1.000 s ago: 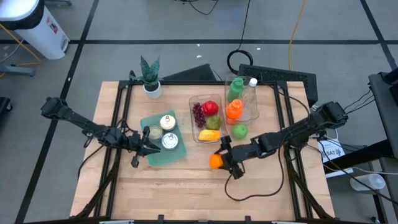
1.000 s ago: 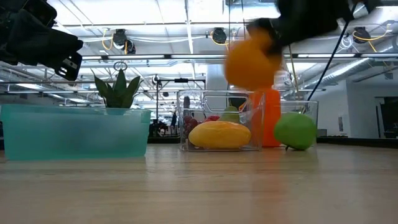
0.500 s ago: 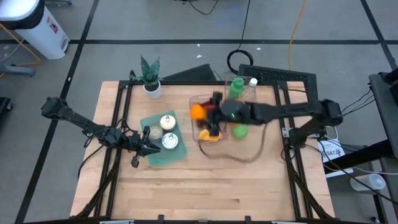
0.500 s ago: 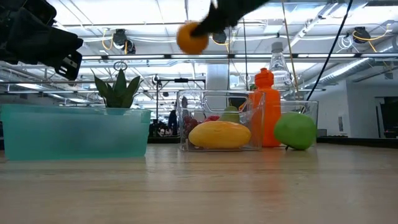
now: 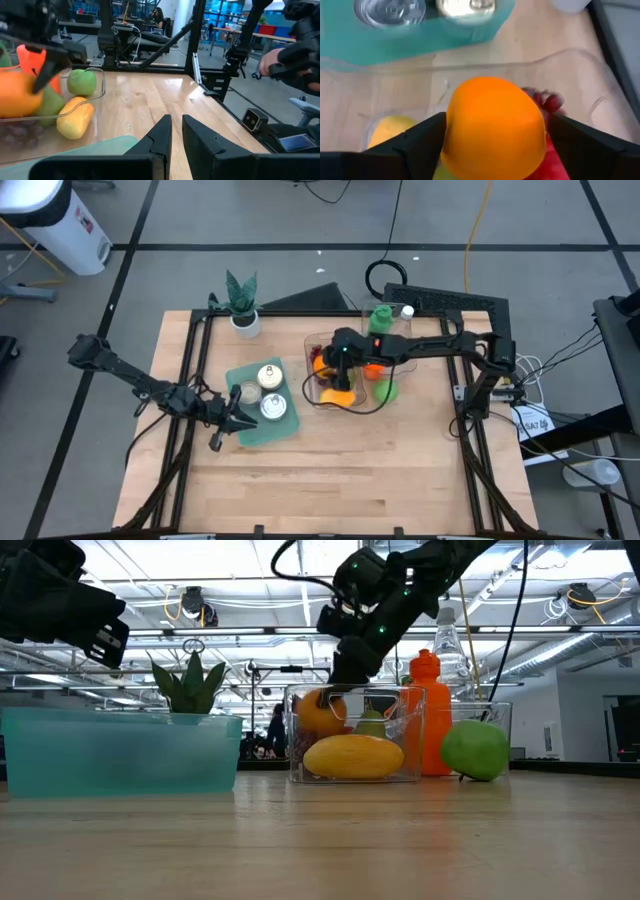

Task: Pick & Place Food Item
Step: Put the orange into the bottom transparent bin, then put the green apple into the bottom transparent bin

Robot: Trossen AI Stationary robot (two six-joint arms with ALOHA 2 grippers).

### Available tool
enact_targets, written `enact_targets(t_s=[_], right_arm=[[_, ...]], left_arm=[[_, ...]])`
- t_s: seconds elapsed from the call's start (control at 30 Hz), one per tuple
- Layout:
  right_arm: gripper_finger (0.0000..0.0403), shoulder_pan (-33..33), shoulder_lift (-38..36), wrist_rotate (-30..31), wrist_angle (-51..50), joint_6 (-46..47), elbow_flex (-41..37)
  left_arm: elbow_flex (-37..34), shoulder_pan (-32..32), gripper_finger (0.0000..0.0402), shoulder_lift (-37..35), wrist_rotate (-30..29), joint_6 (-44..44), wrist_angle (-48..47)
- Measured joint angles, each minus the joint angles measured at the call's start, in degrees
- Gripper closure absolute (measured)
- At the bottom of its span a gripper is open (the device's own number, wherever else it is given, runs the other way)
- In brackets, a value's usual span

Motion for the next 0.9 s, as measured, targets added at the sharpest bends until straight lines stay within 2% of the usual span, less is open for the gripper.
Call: enact_targets(t_s=[0.2, 0.53, 0.67, 0.73, 0.8, 0.9], right_arm=[[0.0033, -0.81, 0.29, -0.87, -2.62, 2.43, 0.00], [0.0029, 1.10, -2.42, 1.03, -1.80, 0.88, 0.09], [0.0030, 2.25, -6.75, 3.50, -5.43, 4.05, 1.25], [0.0037, 3.71, -10.44, 5.37, -10.79, 5.37, 3.48], [0.0052, 5.97, -14.72, 5.48, -16.68, 4.13, 5.62], [0.0093, 11.01, -22.42, 8.20, -19.25, 3.45, 6.43]], left_arm=[[0.00, 0.00, 0.0350, 0.00, -0.03, 1.18, 0.00], [0.00, 0.02, 0.0350, 0.00, -0.05, 1.02, 0.00], [0.00, 0.05, 0.0350, 0.00, -0.05, 0.98, 0.00], [0.00, 0.00, 0.0350, -0.02, -0.05, 0.96, -0.04], [0.00, 0.04, 0.0350, 0.00, -0.08, 0.96, -0.28], [0.00, 0.05, 0.0350, -0.02, -0.12, 1.21, -0.44]])
